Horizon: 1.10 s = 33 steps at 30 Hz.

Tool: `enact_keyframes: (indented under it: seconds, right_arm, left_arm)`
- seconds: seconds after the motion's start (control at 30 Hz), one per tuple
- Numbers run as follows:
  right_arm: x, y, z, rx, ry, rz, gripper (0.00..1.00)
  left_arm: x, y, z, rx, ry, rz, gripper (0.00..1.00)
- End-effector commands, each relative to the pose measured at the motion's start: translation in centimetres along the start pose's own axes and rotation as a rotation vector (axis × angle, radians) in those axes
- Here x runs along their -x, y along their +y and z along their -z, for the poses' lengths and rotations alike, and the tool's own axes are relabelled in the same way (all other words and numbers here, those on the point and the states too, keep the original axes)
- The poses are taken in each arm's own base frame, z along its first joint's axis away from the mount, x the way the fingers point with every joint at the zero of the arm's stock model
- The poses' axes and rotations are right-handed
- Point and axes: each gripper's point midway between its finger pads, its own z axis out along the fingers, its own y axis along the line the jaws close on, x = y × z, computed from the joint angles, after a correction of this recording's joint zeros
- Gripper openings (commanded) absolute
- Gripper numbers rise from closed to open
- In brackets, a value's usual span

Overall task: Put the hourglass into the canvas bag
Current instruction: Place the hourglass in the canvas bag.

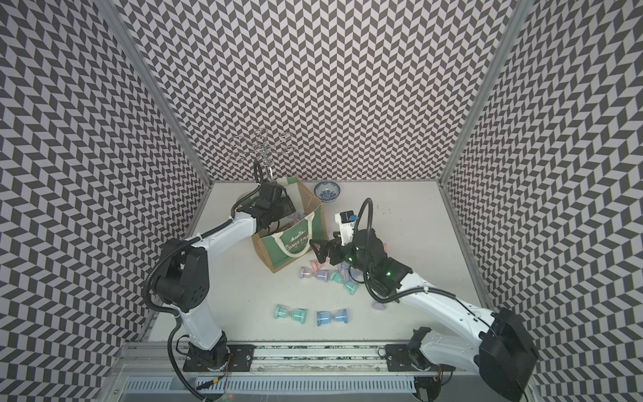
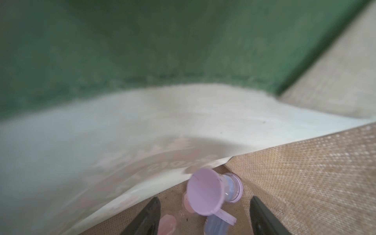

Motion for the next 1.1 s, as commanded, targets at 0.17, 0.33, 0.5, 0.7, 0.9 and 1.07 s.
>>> enact_keyframes:
  seconds: [0.17, 0.33, 0.5, 0.7, 0.9, 1.07]
  right_arm:
    - [-0.2, 1.3, 0.6, 0.081, 0.005, 0.049, 0.99]
    - [-0.8, 1.7, 1.1, 0.115, 0.022, 0.055, 0.99]
    - [-2.0, 1.8, 1.1, 0.13, 0.059, 0.066, 0.99]
    - [-3.5, 1.7, 1.1, 0.135, 0.091, 0.08, 0.99]
    - [-5.3, 1.4, 0.6, 0.128, 0.146, 0.091, 0.99]
    - [-7.0, 0.5, 0.0, 0.089, 0.168, 0.104, 0.99]
  left_arm:
    - [5.3, -3.5, 6.9, -0.14, -0.137, 0.007, 0.74]
    - [6.4, -4.1, 10.7, -0.183, -0.182, 0.0, 0.75]
    - [6.4, -4.4, 15.0, -0.218, -0.225, -0.02, 0.76]
    - [4.7, -4.3, 19.4, -0.25, -0.228, -0.036, 0.78]
    - [1.0, -3.4, 22.1, -0.252, -0.169, -0.052, 0.78]
    - [-1.6, -1.8, 23.8, -0.249, -0.127, -0.022, 0.78]
